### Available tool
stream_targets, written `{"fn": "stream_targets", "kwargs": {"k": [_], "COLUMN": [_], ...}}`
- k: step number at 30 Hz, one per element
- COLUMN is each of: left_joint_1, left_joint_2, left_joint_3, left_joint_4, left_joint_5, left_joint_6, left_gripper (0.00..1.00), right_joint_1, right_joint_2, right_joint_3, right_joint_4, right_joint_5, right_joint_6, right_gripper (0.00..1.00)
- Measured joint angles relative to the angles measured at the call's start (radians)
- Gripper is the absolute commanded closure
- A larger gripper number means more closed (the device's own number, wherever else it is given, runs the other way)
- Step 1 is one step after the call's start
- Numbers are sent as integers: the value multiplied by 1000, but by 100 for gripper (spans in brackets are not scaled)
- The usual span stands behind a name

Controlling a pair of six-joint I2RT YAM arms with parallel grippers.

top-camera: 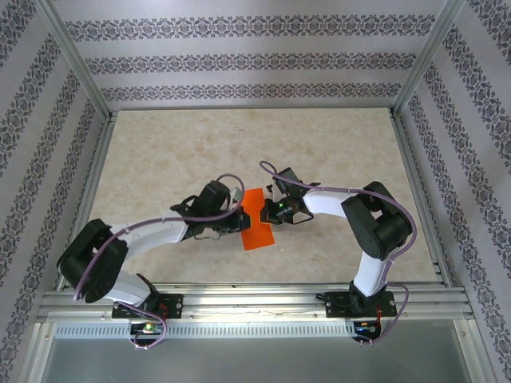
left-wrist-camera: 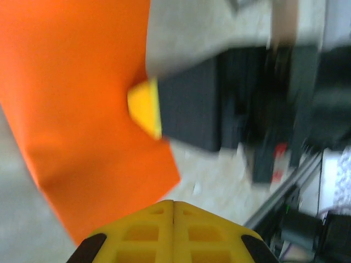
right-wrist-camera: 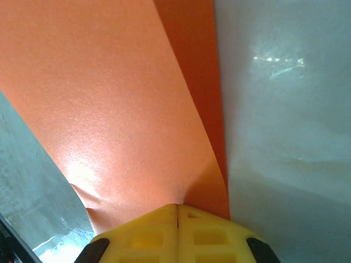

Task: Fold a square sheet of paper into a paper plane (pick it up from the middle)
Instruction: First fold the square sheet of paper in half at the center of the table.

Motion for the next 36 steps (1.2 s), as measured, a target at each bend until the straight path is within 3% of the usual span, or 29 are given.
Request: {"fn": "stream_targets", "kwargs": {"k": [4, 10, 19, 36], "left_joint_1": [55, 68, 102, 175], "left_joint_2": [150, 286, 299, 356], "left_joint_3": [97, 126, 53, 152], "left_joint_4": [-5, -14, 107, 42], "left_joint_5": [3, -8, 60, 82], "left_joint_6": [29, 69, 69, 76], "left_gripper": [95, 96, 92, 90], "right_joint_1": [0, 0, 0, 0], "right_joint_2": [0, 0, 0, 0], "right_joint_3": [0, 0, -4, -4], "right_joint_4": [0, 0, 5, 4], "right_joint_5": [0, 0, 0, 0], "right_joint_6": [0, 0, 0, -1], "right_gripper": [100, 100, 100, 100]}}
